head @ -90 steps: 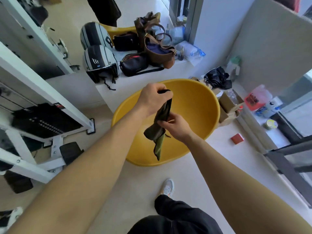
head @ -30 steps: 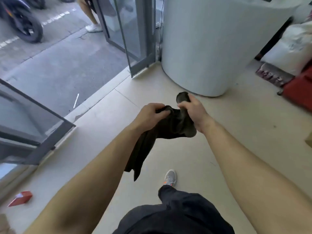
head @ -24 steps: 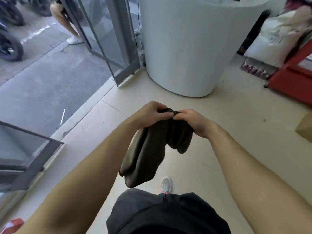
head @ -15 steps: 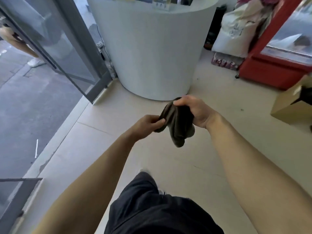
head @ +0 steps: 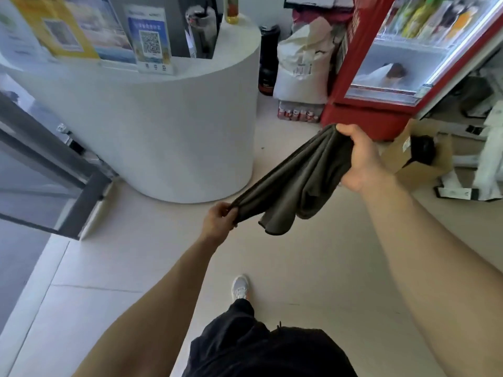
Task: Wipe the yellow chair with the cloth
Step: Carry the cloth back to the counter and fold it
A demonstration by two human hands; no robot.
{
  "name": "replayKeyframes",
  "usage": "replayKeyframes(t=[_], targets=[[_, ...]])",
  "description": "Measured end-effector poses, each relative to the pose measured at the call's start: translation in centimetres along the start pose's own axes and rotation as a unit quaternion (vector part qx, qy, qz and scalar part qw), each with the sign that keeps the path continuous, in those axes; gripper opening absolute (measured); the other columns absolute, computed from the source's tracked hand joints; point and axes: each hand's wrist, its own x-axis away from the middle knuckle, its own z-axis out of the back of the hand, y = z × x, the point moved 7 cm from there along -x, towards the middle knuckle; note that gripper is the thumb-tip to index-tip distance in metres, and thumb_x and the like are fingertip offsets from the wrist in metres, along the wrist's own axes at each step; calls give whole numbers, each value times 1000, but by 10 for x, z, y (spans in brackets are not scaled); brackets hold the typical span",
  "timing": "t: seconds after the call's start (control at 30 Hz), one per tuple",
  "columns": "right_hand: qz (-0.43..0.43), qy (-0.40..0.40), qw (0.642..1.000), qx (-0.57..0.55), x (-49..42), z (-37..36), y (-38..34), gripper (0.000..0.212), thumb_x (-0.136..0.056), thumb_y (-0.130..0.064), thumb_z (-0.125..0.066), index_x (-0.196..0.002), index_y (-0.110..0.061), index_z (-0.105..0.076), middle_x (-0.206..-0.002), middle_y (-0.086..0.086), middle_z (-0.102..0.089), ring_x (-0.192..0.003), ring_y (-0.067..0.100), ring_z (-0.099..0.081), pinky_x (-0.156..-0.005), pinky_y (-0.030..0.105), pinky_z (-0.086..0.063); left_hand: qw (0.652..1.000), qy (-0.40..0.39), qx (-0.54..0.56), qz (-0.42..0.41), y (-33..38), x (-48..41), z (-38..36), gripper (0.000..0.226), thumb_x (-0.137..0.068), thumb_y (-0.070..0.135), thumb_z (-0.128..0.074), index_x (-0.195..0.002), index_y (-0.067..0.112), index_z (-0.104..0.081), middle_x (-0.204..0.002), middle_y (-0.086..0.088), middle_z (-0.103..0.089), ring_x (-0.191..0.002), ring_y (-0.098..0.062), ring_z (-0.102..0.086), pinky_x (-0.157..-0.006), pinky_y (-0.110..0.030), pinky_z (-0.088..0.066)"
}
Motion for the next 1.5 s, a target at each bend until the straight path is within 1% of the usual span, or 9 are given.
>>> replayKeyframes(t=[0.17,0.27,0.43,0.6,0.87,1.13,1.23,1.4,1.5], targets=[[62,223,883,409,-58,74,-27,37,-100,-34,-53,-93,0,-66,-103,19,-69,-98,34,-63,-86,40,-47,998,-26,-22,-43,85,-58,-30,14,-91,23,-69,-92,9,-68,-69,1,-64,-55,-12,-57,-50,-23,-44],[91,193,914,345,-87,95,-26,34,-102,-30,-54,-102,0,-68,-107,26,-68,-95,40,-61,-73,38,-45,996,-68,-29,-59,134,-80,-81,15,-89,20,-71,-96,7,-67,-72,-4,-65,-58,-15,-61,-49,-22,-45],[4,81,988,128,-144,105,-31,16,-101,-27,-58,-94,-19,-70,-92,4,-66,-86,23,-62,-70,35,-50,994,-104,-15,-21,186,-122,-171,29,-85,24,-76,-103,14,-55,-90,-13,-70,-57,-24,-70,-49,-25,-48],[15,-50,989,141,-184,105,-65,19,-99,-9,-57,-98,-17,-74,-91,5,-75,-82,20,-73,-62,39,-59,993,-91,73,-16,247,-143,-242,12,-90,12,-71,-94,8,-59,-66,-3,-70,-58,-20,-70,-52,-21,-51],[66,-148,956,244,-254,113,-120,24,-96,-2,-55,-102,-11,-77,-91,8,-76,-82,19,-72,-79,41,-58,990,-70,113,-37,310,-189,-289,17,-88,-9,-54,-95,4,-60,-83,-17,-75,-73,-20,-75,-62,-19,-55],[111,-249,909,316,-339,81,-154,18,-86,-15,-76,-102,-23,-75,-94,-2,-76,-91,12,-70,-85,26,-54,990,23,25,-139,356,-271,-283,14,-89,14,-70,-83,23,-61,-66,0,-73,-55,-13,-66,-54,-30,-52],[106,-259,912,299,-374,57,-172,8,-90,-14,-73,-94,-20,-76,-88,0,-75,-84,14,-68,-79,25,-51,984,73,-27,-158,372,-308,-267,22,-83,40,-75,-73,26,-61,-57,4,-65,-50,-12,-56,-49,-31,-44],[25,-272,946,173,-423,15,-212,16,-95,-11,-61,-90,-19,-74,-86,2,-70,-83,16,-66,-78,30,-51,978,76,-94,-171,359,-370,-244,42,-80,69,-52,-72,30,-65,-77,11,-59,-76,-10,-56,-71,-35,-47],[-42,-284,956,63,-453,-8,-237,30,-88,-14,-67,-114,1,-64,-110,21,-62,-99,28,-62,-94,43,-47,975,25,-153,-159,331,-397,-243,45,-79,75,-49,-81,35,-70,-105,10,-57,-107,-14,-46,-93,-31,-39]])
